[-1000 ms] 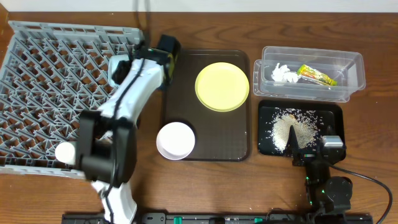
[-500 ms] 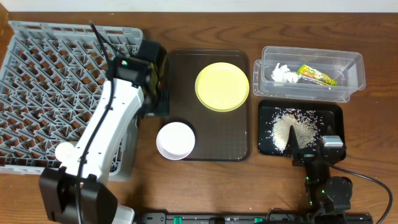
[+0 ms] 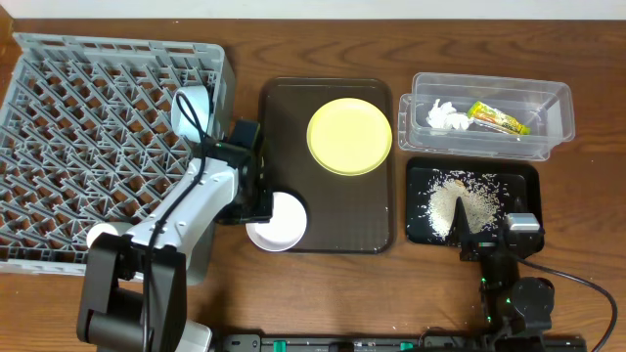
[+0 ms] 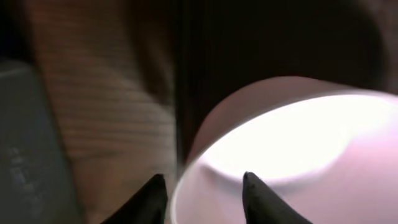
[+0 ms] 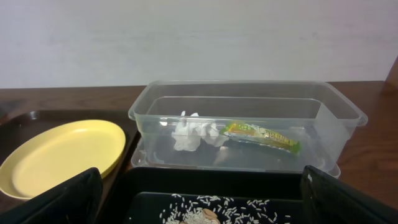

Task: Sort waste into correct bins and load items into the dishwasher
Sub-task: 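Reach the left gripper to the white bowl rim and grasp, then carry the white bowl into the rack and release it upright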

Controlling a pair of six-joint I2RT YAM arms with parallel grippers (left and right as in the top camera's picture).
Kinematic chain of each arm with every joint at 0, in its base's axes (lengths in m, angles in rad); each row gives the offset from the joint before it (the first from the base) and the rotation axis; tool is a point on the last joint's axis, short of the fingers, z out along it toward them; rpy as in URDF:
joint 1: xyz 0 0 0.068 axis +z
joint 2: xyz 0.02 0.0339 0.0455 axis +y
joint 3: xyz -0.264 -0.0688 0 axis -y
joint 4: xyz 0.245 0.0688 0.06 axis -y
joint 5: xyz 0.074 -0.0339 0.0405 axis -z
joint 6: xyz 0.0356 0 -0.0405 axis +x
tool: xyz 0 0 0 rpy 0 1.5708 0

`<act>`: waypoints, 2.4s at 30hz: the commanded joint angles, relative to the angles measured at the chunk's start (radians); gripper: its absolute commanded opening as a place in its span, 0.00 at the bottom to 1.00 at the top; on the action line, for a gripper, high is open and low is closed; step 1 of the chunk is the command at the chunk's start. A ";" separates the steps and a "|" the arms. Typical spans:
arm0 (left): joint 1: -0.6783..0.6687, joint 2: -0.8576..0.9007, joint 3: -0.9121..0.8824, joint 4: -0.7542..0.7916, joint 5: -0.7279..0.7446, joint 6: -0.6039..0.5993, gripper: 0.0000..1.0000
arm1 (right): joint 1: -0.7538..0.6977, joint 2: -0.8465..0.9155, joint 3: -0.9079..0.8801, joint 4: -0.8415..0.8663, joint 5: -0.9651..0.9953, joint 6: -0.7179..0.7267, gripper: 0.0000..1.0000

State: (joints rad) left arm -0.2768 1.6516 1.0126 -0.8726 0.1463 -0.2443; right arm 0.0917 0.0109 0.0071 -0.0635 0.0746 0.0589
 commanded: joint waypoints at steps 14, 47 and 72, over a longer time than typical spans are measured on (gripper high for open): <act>-0.031 0.002 -0.138 0.156 0.105 -0.005 0.06 | -0.005 -0.004 -0.002 -0.003 -0.004 -0.004 0.99; 0.196 -0.008 0.305 -0.076 -1.370 0.040 0.06 | -0.005 -0.004 -0.002 -0.003 -0.004 -0.004 0.99; 0.131 0.190 0.293 -0.143 -1.184 -0.024 0.13 | -0.005 -0.004 -0.002 -0.003 -0.004 -0.004 0.99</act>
State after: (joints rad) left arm -0.1440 1.8156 1.3067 -0.9932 -1.1198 -0.2119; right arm 0.0917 0.0109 0.0071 -0.0635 0.0746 0.0589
